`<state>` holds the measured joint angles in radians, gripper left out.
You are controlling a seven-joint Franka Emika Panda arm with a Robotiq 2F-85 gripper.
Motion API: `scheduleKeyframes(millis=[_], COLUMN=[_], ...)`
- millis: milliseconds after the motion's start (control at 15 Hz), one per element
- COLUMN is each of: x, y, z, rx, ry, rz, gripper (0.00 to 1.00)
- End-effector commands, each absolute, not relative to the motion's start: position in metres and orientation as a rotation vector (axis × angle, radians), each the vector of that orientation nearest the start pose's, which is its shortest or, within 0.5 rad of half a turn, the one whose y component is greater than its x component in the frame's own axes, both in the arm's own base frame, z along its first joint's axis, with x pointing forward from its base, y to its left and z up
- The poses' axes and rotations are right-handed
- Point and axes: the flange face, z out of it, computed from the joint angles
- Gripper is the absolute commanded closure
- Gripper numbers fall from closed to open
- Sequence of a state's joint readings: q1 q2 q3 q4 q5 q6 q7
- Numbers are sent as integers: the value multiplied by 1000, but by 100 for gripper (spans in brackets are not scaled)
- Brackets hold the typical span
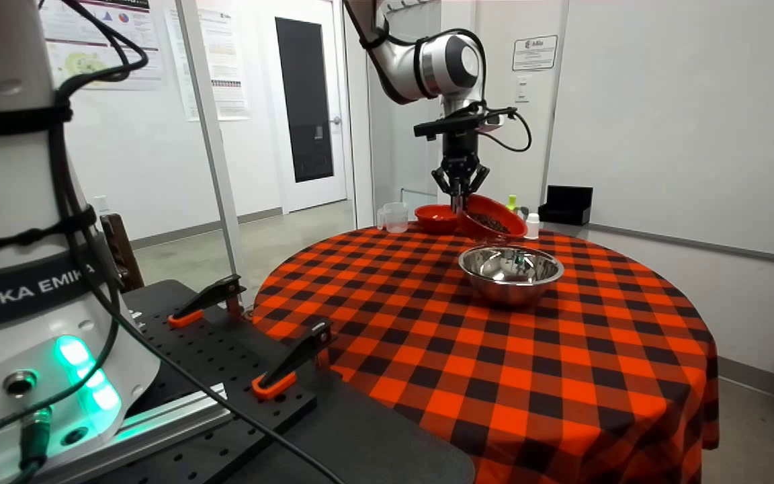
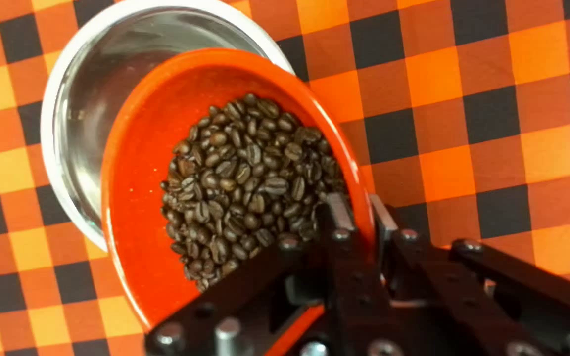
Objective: Pour the contents in the red bowl into the silver bowl
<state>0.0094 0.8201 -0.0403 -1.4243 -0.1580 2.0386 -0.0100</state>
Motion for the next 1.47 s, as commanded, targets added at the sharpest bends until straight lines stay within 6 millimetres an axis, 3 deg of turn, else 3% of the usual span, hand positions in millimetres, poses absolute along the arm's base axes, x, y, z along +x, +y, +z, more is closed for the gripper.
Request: scheduleKeyframes(millis=[0,800,1400], x=[692,680,652], y=[-44,-90,-126], z=[201,212,242], rx=[-3181,-2877,-2693], ry=[-51,135,312], rz=[334,115,-165], gripper=[97,97,97])
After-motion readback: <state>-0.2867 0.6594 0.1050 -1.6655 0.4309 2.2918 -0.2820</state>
